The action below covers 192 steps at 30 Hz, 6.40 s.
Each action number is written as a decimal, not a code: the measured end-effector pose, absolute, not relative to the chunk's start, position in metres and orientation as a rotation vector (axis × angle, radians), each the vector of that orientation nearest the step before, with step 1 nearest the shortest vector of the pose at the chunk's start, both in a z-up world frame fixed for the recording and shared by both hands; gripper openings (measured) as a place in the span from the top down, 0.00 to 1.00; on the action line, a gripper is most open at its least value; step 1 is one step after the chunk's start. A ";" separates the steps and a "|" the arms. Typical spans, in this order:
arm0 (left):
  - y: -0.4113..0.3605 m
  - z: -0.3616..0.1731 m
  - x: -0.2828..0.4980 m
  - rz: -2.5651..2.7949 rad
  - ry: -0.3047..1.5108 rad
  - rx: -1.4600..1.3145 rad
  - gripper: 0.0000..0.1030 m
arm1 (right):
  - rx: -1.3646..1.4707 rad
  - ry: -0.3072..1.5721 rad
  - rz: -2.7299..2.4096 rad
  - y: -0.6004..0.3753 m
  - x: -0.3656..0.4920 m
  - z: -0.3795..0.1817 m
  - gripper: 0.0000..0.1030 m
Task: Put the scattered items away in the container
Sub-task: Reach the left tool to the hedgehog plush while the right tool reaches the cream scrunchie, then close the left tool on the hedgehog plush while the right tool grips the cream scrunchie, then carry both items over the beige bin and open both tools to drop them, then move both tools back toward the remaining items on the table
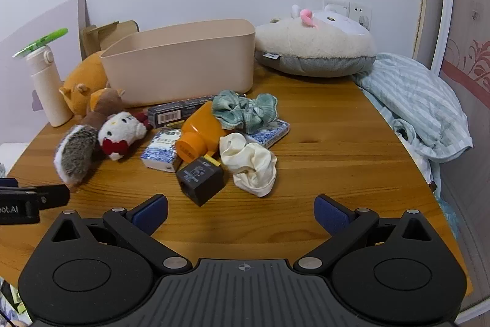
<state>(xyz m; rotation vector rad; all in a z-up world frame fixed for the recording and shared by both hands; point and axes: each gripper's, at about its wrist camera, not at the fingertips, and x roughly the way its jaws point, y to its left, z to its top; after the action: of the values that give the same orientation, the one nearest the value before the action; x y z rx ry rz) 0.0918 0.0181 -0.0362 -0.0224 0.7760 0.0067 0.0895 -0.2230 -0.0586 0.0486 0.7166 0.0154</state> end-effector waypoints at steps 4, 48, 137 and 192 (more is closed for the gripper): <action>0.025 -0.040 0.107 0.031 0.779 -0.022 0.00 | 0.036 0.733 0.026 -0.225 0.102 -0.064 0.00; 0.063 -0.076 0.243 0.150 0.794 -0.038 0.00 | 0.000 0.849 0.002 -0.244 0.204 -0.117 0.09; 0.009 0.000 0.385 -0.009 0.721 0.120 0.24 | -0.033 0.801 0.237 -0.187 0.414 -0.043 0.52; 0.036 -0.047 0.133 -0.072 0.746 0.007 0.17 | -0.015 0.629 0.118 -0.231 0.107 -0.075 0.00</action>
<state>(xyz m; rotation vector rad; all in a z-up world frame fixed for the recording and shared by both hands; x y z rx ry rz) 0.1327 0.0358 -0.0471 0.0072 0.7464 -0.0719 0.1069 -0.2314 -0.0755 -0.0146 0.6292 0.1176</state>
